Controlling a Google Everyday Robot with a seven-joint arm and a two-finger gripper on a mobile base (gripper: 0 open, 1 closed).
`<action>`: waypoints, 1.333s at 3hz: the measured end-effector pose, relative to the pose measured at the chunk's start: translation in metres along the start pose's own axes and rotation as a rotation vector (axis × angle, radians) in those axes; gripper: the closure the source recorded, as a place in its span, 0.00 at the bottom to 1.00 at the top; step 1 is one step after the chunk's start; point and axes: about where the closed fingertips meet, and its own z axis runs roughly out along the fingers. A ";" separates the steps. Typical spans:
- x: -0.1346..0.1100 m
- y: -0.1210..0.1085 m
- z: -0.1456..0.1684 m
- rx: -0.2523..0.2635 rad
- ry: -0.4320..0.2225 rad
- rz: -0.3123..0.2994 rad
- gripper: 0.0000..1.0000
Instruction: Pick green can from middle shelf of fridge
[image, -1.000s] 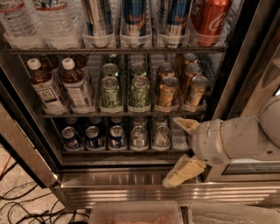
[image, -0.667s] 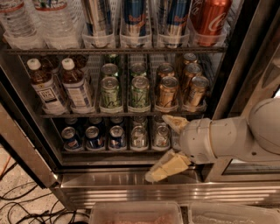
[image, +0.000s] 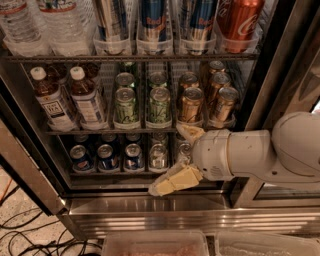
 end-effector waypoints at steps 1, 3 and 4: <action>0.000 0.001 0.001 0.020 -0.007 0.007 0.00; -0.002 -0.021 0.020 0.209 -0.219 0.047 0.00; -0.024 -0.045 0.029 0.323 -0.288 -0.024 0.00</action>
Offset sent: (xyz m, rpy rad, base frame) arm 0.0576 0.0070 0.0035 0.2249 -0.3241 -0.3866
